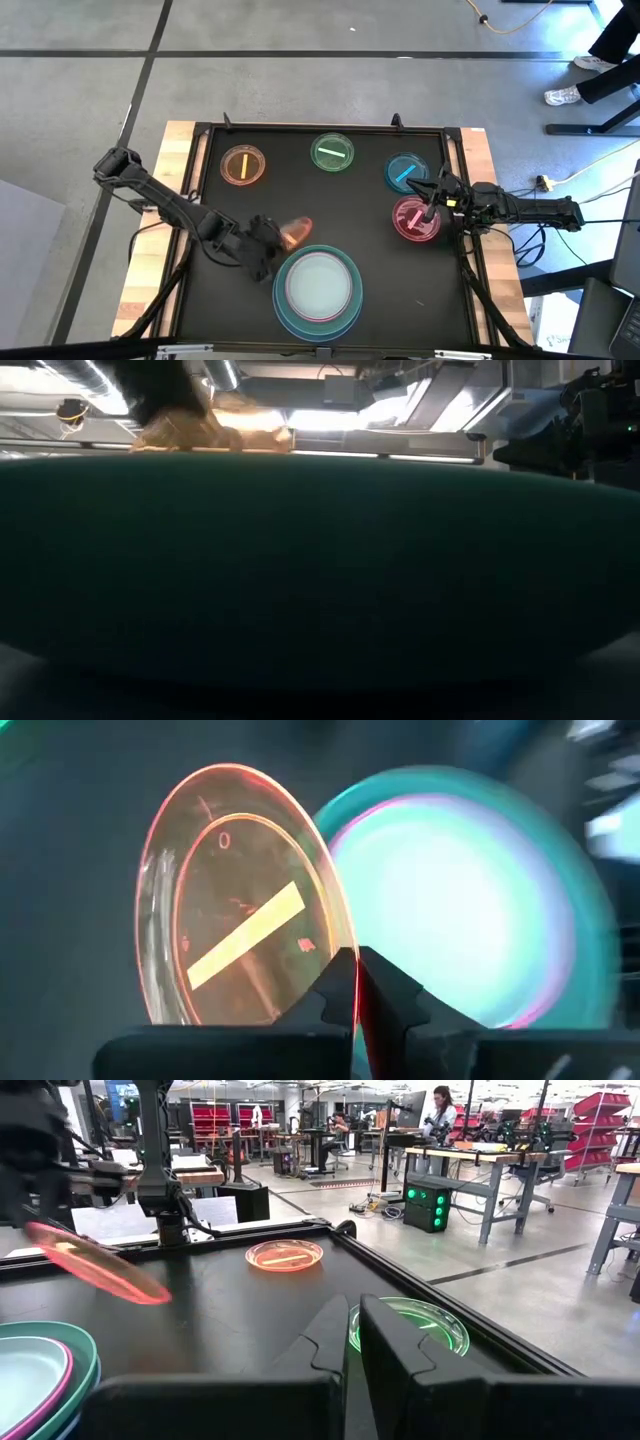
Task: Stack plastic plates
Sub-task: Stack the bottom orange plate on the white plate, then stack the orange plate on the orange plate
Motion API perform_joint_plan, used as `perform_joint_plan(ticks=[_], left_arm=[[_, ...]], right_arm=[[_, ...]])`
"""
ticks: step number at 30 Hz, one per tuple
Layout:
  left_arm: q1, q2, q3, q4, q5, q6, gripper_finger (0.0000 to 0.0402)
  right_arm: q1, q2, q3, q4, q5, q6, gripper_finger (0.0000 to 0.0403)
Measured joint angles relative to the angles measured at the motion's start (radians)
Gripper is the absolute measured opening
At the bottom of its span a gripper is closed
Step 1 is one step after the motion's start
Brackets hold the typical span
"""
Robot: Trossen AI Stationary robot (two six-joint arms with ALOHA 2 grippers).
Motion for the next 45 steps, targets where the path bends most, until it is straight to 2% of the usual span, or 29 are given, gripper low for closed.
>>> perform_joint_plan(ticks=[5,14,21,26,32,37,39,41,45], left_arm=[[-0.029,0.006,0.001,0.21,0.05,0.12,0.0002],[-0.05,0.123,0.001,0.422,0.139,0.152,0.0002],[-0.044,0.218,0.001,0.433,0.138,0.116,0.0016],[-0.007,0.243,0.001,0.439,0.146,0.024,0.0048],[0.026,0.246,0.001,0.44,0.256,0.012,0.0098],[0.035,0.209,0.001,0.443,0.343,0.02,0.0107],[0.037,0.183,0.001,0.427,0.342,0.049,0.0105],[0.04,0.152,0.001,0.381,0.289,0.082,0.0103],[0.061,0.085,0.002,0.19,0.057,0.121,0.0102]], right_arm=[[0.0,0.0,0.0,0.0,0.0,0.0,0.0025],[0.0,0.0,0.0,0.0,0.0,0.0,0.0025],[0.0,0.0,0.0,0.0,0.0,0.0,0.0025],[0.0,0.0,0.0,0.002,0.0,0.0,0.0025],[0.0,0.0,0.0,0.001,0.0,0.0,0.0025],[0.0,0.0,0.0,0.001,0.0,0.0,0.0025],[0.0,0.0,0.0,0.001,0.0,0.0,0.0025],[0.0,0.0,0.0,0.001,0.0,0.0,0.0025],[0.0,0.0,0.0,0.002,0.0,0.0,0.0025]])
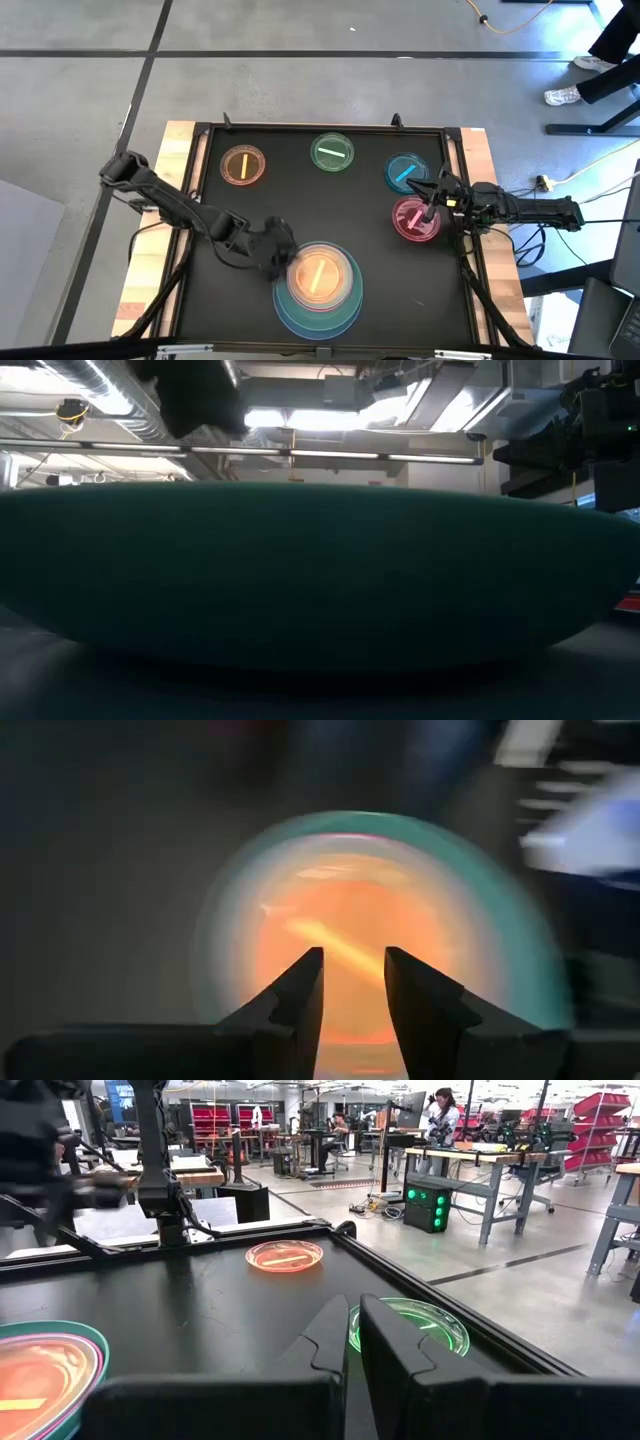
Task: Stack plastic plates
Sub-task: Stack the orange plate on the orange plate
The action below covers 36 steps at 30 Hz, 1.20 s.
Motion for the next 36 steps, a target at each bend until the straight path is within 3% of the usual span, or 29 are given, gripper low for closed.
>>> perform_joint_plan(ticks=[5,9,19,29,36], left_arm=[[0.05,-0.03,0.0,-0.292,-0.26,-0.027,0.0102],[0.11,-0.02,0.0,-0.47,-0.319,-0.022,0.0102],[0.259,-0.017,-0.002,-0.643,-0.322,0.005,0.0102],[0.473,-0.017,-0.142,-0.62,-0.245,0.128,0.0102],[0.621,-0.017,-0.261,-0.498,-0.139,0.242,0.0102]], right_arm=[[0.0,0.0,0.0,-0.001,0.0,0.0,0.0025],[0.0,0.0,0.0,-0.002,0.0,0.0,0.0025],[0.0,0.0,0.0,-0.013,-0.001,0.033,0.0025],[0.0,0.0,0.0,-0.028,-0.052,0.089,0.0025],[0.0,0.0,0.0,-0.028,-0.051,0.089,0.0025]])
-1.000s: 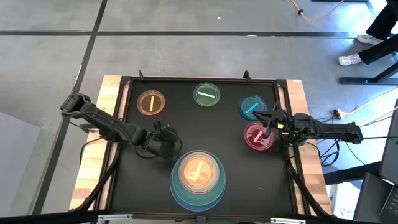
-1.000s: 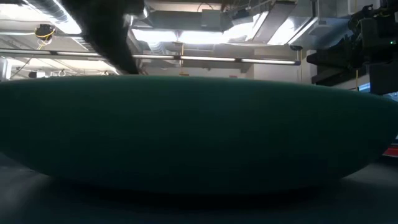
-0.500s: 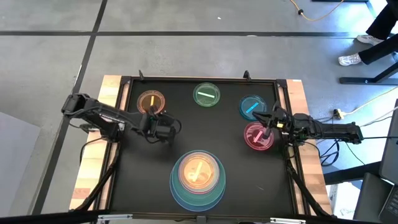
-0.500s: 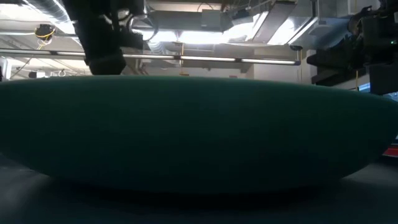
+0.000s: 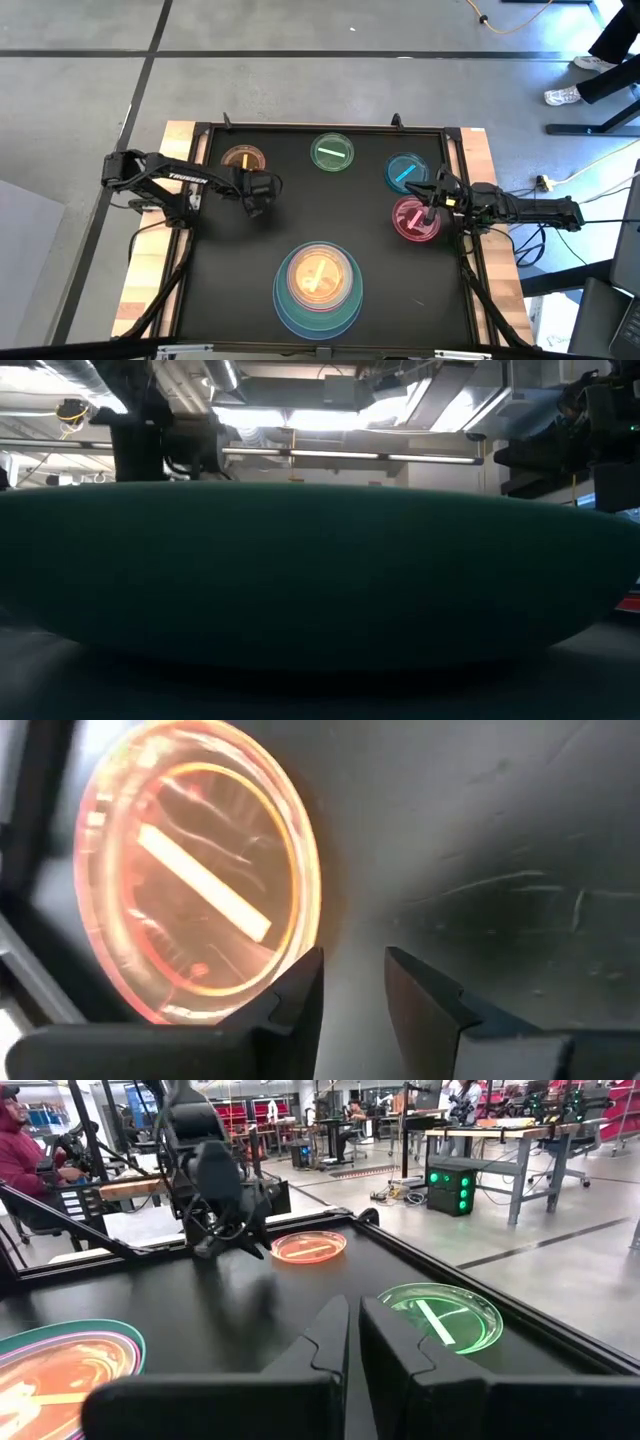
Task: Stack plastic plates
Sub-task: Stack the orange plate on the orange plate
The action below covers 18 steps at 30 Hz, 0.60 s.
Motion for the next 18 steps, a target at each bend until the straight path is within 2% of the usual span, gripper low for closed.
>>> perform_joint_plan(ticks=[13,18], left_arm=[[0.166,-0.004,-0.13,0.234,0.02,0.178,0.0101],[0.17,-0.003,-0.139,0.245,0.018,0.177,0.0071]], right_arm=[[0.0,0.0,0.0,-0.001,0.001,0.0,0.0025],[0.0,0.0,0.0,-0.001,0.001,0.0,0.0025]])
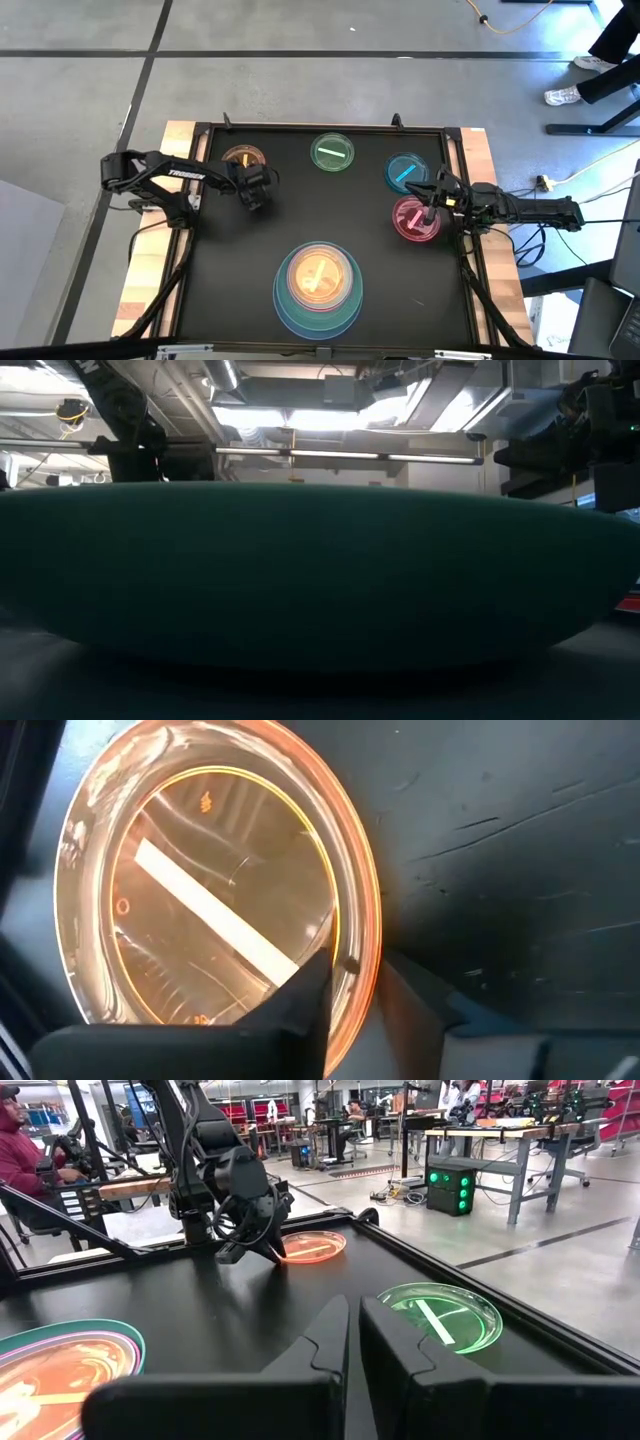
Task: Stack plastic plates
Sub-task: Stack the orange plate on the orange plate
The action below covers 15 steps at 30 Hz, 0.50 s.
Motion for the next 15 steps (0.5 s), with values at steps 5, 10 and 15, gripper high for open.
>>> perform_joint_plan(ticks=[5,10,15], left_arm=[[-0.006,0.002,-0.002,0.017,-0.009,0.004,0.0015],[-0.031,0.005,0.001,0.019,-0.018,-0.004,0.0008],[-0.122,0.002,0.062,-0.009,0.005,-0.031,0.0004]], right_arm=[[0.0,0.0,0.0,0.0,0.0,0.0,0.0025],[0.0,0.0,0.0,0.0,0.0,0.0,0.0025],[0.0,0.0,0.0,0.0,0.0,0.0,0.0025]])
